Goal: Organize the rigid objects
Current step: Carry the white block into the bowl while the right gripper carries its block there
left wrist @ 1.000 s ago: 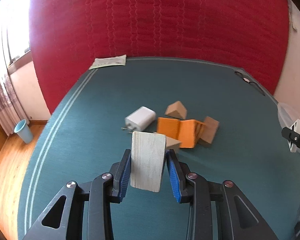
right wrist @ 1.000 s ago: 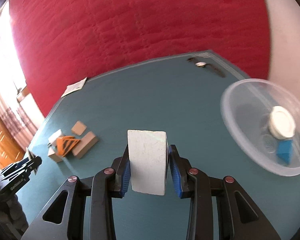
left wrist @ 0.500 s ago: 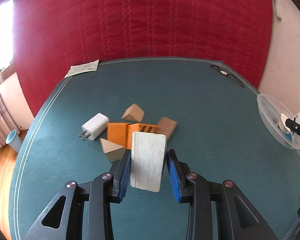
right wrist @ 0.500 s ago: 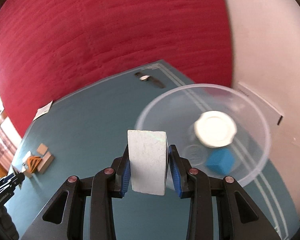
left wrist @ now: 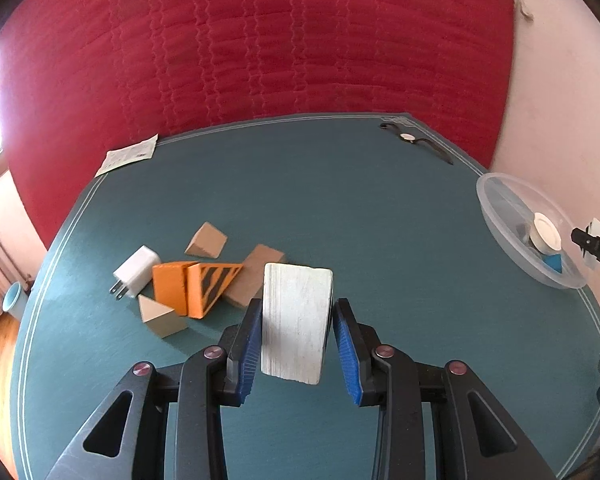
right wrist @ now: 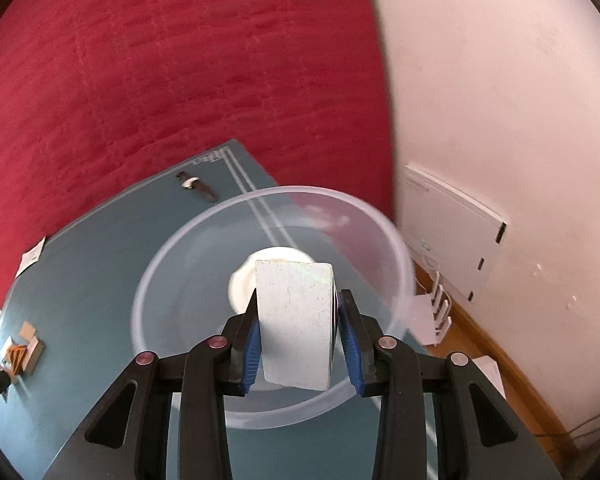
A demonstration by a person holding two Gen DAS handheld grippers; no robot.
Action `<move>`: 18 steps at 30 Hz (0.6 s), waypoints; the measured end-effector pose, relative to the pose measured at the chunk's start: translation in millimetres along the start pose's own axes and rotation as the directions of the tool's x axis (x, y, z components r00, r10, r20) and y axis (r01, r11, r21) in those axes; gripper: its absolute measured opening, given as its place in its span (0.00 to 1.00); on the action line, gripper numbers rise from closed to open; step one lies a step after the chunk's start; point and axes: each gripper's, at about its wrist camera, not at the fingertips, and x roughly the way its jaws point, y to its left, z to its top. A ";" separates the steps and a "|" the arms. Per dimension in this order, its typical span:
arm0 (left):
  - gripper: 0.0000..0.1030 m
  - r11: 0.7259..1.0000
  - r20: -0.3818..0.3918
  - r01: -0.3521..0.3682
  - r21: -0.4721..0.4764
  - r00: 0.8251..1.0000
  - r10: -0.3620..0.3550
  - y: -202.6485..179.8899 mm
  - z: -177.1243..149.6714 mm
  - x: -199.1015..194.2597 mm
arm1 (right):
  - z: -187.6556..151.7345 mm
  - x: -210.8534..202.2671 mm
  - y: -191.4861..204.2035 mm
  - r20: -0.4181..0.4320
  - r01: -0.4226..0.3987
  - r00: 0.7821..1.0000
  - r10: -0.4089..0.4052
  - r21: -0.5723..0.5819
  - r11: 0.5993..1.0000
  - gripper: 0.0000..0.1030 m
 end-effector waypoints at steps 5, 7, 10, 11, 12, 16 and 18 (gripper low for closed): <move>0.36 1.000 -0.002 0.016 0.020 1.000 -0.016 -12.7 5.2 1.4 | 4.0 8.5 -12.3 -0.010 0.001 1.000 -0.001 0.010 1.000 0.37; 0.36 0.999 -0.003 0.025 0.030 1.000 -0.025 -19.2 7.5 2.2 | 4.1 8.3 -16.2 -0.010 -0.003 1.000 0.003 0.019 1.000 0.40; 0.36 0.998 -0.003 0.036 0.048 0.999 -0.036 -29.2 9.8 2.2 | 0.6 7.3 -19.7 -0.002 -0.007 1.000 0.007 0.034 0.999 0.40; 0.36 0.998 -0.002 0.041 0.054 0.999 -0.040 -31.8 10.9 2.2 | -1.4 7.2 -21.0 0.003 -0.006 1.000 0.006 0.039 0.999 0.40; 0.36 0.997 -0.002 0.046 0.061 0.999 -0.046 -35.6 12.2 2.4 | -2.9 6.2 -22.5 0.009 -0.004 1.000 0.004 0.043 0.999 0.40; 0.36 0.993 0.001 0.075 0.091 0.997 -0.076 -54.4 17.5 4.5 | -5.5 2.0 -24.3 0.031 -0.004 1.000 0.002 0.064 0.998 0.40; 0.36 0.990 0.000 0.097 0.103 0.995 -0.097 -63.7 20.8 6.3 | -4.9 1.3 -24.7 0.041 -0.002 0.999 -0.001 0.070 0.998 0.40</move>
